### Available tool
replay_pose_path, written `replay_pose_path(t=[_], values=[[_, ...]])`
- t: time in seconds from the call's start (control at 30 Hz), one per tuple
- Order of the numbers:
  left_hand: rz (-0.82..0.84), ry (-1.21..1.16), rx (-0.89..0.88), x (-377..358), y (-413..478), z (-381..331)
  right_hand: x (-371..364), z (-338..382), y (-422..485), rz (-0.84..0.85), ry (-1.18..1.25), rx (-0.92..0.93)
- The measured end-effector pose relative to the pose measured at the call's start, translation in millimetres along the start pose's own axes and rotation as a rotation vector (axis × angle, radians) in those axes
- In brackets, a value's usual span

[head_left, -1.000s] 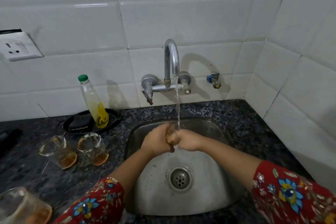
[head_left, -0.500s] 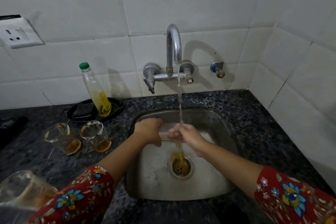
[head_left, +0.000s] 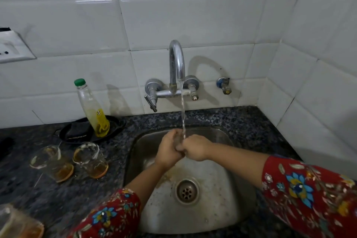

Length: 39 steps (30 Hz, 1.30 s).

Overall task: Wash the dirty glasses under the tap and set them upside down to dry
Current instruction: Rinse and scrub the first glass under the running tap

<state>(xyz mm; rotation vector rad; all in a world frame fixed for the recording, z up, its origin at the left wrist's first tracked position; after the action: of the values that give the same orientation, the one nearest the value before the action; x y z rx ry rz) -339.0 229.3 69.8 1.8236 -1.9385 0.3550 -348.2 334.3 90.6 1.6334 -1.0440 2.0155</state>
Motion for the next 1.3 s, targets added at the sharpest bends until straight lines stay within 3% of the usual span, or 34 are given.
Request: replay_pose_path(t=[0.07,0.17,0.2,0.33,0.4,0.5,0.57,0.63,0.73,0.8,0.87,0.93,1.07,1.1,1.13,1.23,1.3], values=[[0.131,0.034,-0.004,4.6,-0.9,-2.3,4.8,-1.2,-5.9,-0.07,-0.081,0.14],[0.386,0.284,0.067,6.8,0.7,4.9,6.6,-2.4,-16.2,-0.162,-0.408,0.464],[0.365,0.261,0.079,5.9,0.0,5.0,5.6,-1.3,-17.3,-0.159,-0.417,0.461],[0.064,0.057,0.048,1.5,-8.6,-3.5,2.1,12.6,-12.5,-0.057,-0.267,0.119],[0.117,0.054,0.019,2.5,-7.4,-3.8,8.9,10.4,-19.7,-0.089,-0.244,0.184],[0.339,0.131,0.027,6.9,-2.9,1.5,10.8,-5.6,-26.9,-0.176,-0.174,0.302],[0.288,0.084,0.053,7.5,-1.9,0.8,12.1,0.6,-27.7,-0.178,-0.266,0.26],[0.172,0.073,0.058,5.8,-2.9,-2.5,9.8,14.6,-23.8,-0.068,-0.365,0.162],[0.133,0.059,0.048,5.4,-4.4,-3.1,12.6,13.1,-17.7,0.049,-0.259,0.09],[0.206,0.042,0.036,8.9,-5.0,-5.5,19.2,10.1,-21.9,0.016,-0.302,0.205],[0.324,0.026,0.014,11.1,1.0,-4.5,28.1,5.4,-22.1,-0.179,-0.473,0.436],[0.367,0.031,0.032,11.5,7.6,-0.5,32.7,2.7,-22.2,-0.215,-0.513,0.457],[0.038,0.011,0.158,9.7,5.5,-1.8,35.0,7.6,-13.8,0.004,-0.075,0.126],[-0.01,0.012,0.156,10.6,4.7,-4.3,33.7,6.5,-11.8,-0.005,-0.012,0.125],[0.011,0.018,0.142,11.7,4.8,-5.2,32.1,4.0,-11.0,-0.035,-0.031,0.146],[0.317,0.074,0.062,16.6,8.0,-3.0,25.6,-4.2,-9.1,-0.16,-0.35,0.293],[0.371,0.005,0.062,17.3,8.6,4.3,29.0,2.0,-12.8,-0.183,-0.241,0.274]])
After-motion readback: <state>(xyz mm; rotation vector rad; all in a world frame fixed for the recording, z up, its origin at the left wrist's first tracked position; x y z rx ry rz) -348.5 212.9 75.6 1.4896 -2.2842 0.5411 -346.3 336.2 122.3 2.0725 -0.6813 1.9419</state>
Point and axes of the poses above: each hand's wrist, its own y-axis towards the middle knuckle, its own x-axis out of the back of the hand, z = x × y, the point moved 4 cm from there along y, towards the middle knuckle, and after that the axes turned 6 degrees about x, right-handed, at the moved point
